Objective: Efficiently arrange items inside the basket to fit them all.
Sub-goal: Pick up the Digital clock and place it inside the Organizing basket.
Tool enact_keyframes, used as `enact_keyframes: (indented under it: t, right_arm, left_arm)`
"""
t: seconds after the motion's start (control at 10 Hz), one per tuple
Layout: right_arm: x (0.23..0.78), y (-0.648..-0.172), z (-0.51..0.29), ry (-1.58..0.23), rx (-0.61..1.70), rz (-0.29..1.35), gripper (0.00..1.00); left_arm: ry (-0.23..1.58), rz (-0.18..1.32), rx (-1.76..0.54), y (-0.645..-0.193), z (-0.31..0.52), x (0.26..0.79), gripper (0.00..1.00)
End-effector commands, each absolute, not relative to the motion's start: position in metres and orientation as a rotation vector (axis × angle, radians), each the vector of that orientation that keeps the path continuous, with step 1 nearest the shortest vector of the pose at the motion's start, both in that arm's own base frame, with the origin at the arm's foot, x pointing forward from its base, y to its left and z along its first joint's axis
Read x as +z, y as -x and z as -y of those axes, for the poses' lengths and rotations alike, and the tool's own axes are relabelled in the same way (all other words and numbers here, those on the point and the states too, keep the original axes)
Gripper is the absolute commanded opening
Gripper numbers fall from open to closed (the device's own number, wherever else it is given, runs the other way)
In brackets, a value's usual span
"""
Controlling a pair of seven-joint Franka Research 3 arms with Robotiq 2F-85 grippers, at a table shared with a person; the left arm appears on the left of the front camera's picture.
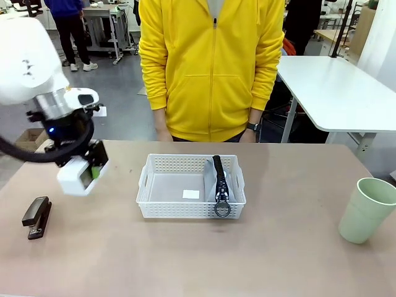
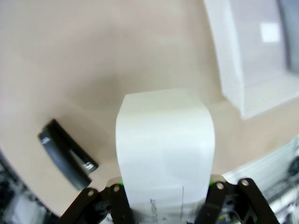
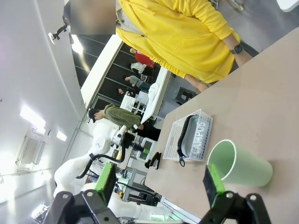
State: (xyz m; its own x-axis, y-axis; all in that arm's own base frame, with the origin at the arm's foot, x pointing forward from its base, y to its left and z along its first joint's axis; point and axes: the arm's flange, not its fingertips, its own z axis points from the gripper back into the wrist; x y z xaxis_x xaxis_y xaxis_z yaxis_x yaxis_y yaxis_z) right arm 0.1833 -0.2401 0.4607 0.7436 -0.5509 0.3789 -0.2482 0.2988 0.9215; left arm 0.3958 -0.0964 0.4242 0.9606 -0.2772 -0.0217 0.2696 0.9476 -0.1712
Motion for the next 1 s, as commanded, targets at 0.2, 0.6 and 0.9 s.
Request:
enact_keyframes:
  t: [0.2, 0.6, 0.9]
  right_arm:
    - [0.463, -0.185, 0.241, -1.288, -0.21, 0.79, 1.0]
    - [0.463, -0.185, 0.241, -1.288, -0.21, 0.79, 1.0]
    - [0.463, -0.185, 0.241, -1.288, -0.21, 0.79, 1.0]
  left_arm:
    - [0.153, 0.003, -0.353, -0.372, 0.097, 0.413, 0.16]
    - [0.153, 0.003, -0.353, -0.372, 0.097, 0.413, 0.16]
    - [0.117, -0.024, -0.349, -0.37, 0.125, 0.426, 0.52]
